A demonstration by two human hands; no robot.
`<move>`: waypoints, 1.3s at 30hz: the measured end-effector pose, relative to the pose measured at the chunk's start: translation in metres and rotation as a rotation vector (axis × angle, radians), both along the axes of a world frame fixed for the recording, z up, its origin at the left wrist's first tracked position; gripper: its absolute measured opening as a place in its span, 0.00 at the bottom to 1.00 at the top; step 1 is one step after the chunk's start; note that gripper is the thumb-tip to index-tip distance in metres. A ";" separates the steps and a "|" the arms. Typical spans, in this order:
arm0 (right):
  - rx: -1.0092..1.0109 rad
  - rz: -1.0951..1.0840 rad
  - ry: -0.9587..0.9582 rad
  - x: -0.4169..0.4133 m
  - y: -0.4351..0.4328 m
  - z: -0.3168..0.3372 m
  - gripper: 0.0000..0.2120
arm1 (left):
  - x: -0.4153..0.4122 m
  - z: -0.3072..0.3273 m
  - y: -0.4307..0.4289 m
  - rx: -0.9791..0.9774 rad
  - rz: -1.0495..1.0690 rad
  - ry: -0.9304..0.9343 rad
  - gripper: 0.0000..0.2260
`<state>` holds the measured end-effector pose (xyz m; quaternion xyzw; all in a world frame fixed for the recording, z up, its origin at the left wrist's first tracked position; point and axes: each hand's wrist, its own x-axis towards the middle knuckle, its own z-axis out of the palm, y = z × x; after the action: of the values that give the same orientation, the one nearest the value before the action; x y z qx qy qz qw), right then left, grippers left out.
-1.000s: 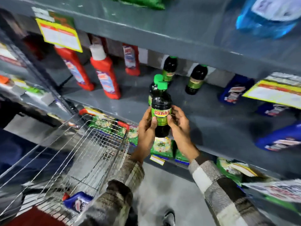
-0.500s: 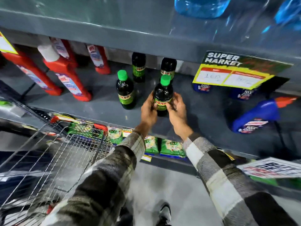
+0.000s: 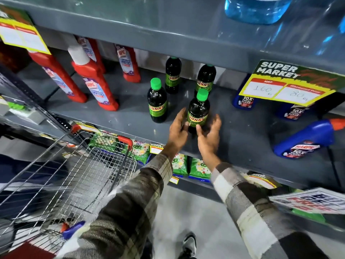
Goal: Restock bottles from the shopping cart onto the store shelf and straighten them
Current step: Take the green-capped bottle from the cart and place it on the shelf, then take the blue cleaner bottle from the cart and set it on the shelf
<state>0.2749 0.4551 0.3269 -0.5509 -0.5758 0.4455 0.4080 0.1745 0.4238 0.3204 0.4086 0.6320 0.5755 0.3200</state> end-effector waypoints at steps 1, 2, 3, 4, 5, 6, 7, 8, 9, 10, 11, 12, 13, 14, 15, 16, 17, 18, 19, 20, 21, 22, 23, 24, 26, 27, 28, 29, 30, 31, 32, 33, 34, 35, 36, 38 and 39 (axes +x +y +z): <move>0.094 -0.066 0.006 -0.003 -0.016 -0.001 0.30 | -0.001 -0.001 -0.010 0.012 0.040 -0.013 0.21; 0.192 -0.092 0.008 -0.009 -0.036 -0.003 0.26 | -0.004 -0.004 -0.023 0.025 0.085 -0.017 0.19; 0.272 -0.066 0.006 -0.017 -0.056 -0.006 0.22 | -0.010 -0.004 -0.039 0.037 0.128 -0.005 0.16; 0.316 0.012 0.011 -0.026 -0.073 -0.009 0.18 | -0.016 -0.007 -0.053 0.055 0.160 0.006 0.15; 0.339 0.115 0.018 -0.039 -0.090 -0.014 0.16 | -0.027 -0.012 -0.071 0.053 0.199 0.023 0.15; 0.345 0.218 0.011 -0.053 -0.103 -0.018 0.15 | -0.040 -0.020 -0.089 0.041 0.248 0.041 0.15; 0.338 0.308 0.003 -0.070 -0.116 -0.028 0.15 | -0.055 -0.025 -0.110 0.013 0.307 0.060 0.16; 0.317 0.386 -0.008 -0.088 -0.129 -0.033 0.15 | -0.072 -0.036 -0.133 -0.019 0.366 0.062 0.17; 0.293 0.445 -0.016 -0.104 -0.140 -0.040 0.16 | -0.086 -0.043 -0.155 -0.055 0.415 0.044 0.17; 0.259 0.504 -0.031 -0.122 -0.154 -0.045 0.16 | -0.101 -0.054 -0.181 -0.073 0.467 0.019 0.17; 0.225 0.570 -0.033 -0.141 -0.168 -0.052 0.16 | -0.115 -0.065 -0.208 -0.099 0.525 0.002 0.17; 0.194 0.647 -0.043 -0.161 -0.184 -0.059 0.17 | -0.129 -0.082 -0.236 -0.123 0.589 -0.031 0.16; 0.163 0.731 -0.054 -0.179 -0.201 -0.068 0.18 | -0.141 -0.096 -0.264 -0.152 0.662 -0.079 0.16; 0.112 0.805 -0.078 -0.193 -0.215 -0.076 0.19 | -0.151 -0.112 -0.287 -0.181 0.730 -0.148 0.16; 0.043 0.884 -0.111 -0.210 -0.233 -0.090 0.20 | -0.162 -0.130 -0.313 -0.223 0.805 -0.224 0.16; -0.035 0.964 -0.148 -0.228 -0.251 -0.105 0.21 | -0.172 -0.148 -0.337 -0.260 0.880 -0.300 0.16; -0.101 1.034 -0.177 -0.244 -0.269 -0.124 0.22 | -0.179 -0.163 -0.359 -0.297 0.960 -0.354 0.16; -0.142 1.090 -0.216 -0.257 -0.287 -0.140 0.23 | -0.184 -0.180 -0.380 -0.321 1.035 -0.403 0.16; -0.166 1.133 -0.257 -0.266 -0.301 -0.156 0.24 | -0.185 -0.190 -0.395 -0.345 1.092 -0.447 0.15; -0.186 1.189 -0.331 -0.274 -0.317 -0.172 0.24 | -0.187 -0.207 -0.411 -0.374 1.137 -0.493 0.15; -0.204 1.243 -0.405 -0.282 -0.332 -0.188 0.23 | -0.187 -0.222 -0.424 -0.398 1.174 -0.525 0.15; -0.220 1.283 -0.476 -0.288 -0.345 -0.206 0.22 | -0.187 -0.237 -0.435 -0.407 1.200 -0.564 0.15; -0.245 1.306 -0.527 -0.293 -0.358 -0.226 0.22 | -0.185 -0.251 -0.444 -0.422 1.227 -0.603 0.16; -0.283 1.308 -0.575 -0.295 -0.367 -0.241 0.21 | -0.183 -0.265 -0.451 -0.447 1.252 -0.645 0.17; -0.370 1.327 -0.703 -0.297 -0.385 -0.278 0.22 | -0.180 -0.287 -0.459 -0.539 1.289 -0.722 0.15; -0.383 1.344 -0.787 -0.296 -0.393 -0.291 0.22 | -0.178 -0.298 -0.460 -0.567 1.289 -0.755 0.15; -0.385 1.365 -0.872 -0.296 -0.397 -0.300 0.21 | -0.174 -0.310 -0.460 -0.574 1.275 -0.779 0.17; -0.385 1.389 -0.915 -0.293 -0.399 -0.308 0.20 | -0.171 -0.317 -0.458 -0.583 1.272 -0.800 0.21; -0.391 1.408 -0.942 -0.290 -0.401 -0.315 0.17 | -0.165 -0.331 -0.456 -0.602 1.294 -0.832 0.23; -0.400 1.417 -0.960 -0.288 -0.404 -0.320 0.15 | -0.157 -0.354 -0.455 -0.618 1.338 -0.830 0.22; -0.395 1.419 -0.984 -0.286 -0.406 -0.327 0.14 | -0.152 -0.368 -0.454 -0.642 1.377 -0.797 0.21; -0.376 1.415 -1.005 -0.283 -0.407 -0.334 0.13 | -0.152 -0.366 -0.452 -0.662 1.399 -0.778 0.21; -0.365 1.409 -1.033 -0.282 -0.408 -0.339 0.14 | -0.157 -0.354 -0.451 -0.665 1.407 -0.762 0.21; -0.347 1.413 -1.049 -0.283 -0.409 -0.342 0.15 | -0.164 -0.342 -0.452 -0.673 1.411 -0.748 0.18; -0.331 1.423 -1.080 -0.284 -0.411 -0.343 0.17 | -0.170 -0.332 -0.452 -0.676 1.420 -0.738 0.15; -0.324 1.419 -1.132 -0.289 -0.413 -0.345 0.20 | -0.171 -0.337 -0.455 -0.718 1.390 -0.714 0.12; -0.334 1.398 -1.129 -0.290 -0.414 -0.348 0.21 | -0.170 -0.340 -0.456 -0.717 1.365 -0.711 0.12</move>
<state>-0.0150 0.0411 -0.0210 -0.2647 -0.8204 0.3329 -0.3823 0.0050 -0.0325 -0.0200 -0.3937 0.7460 0.5013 0.1926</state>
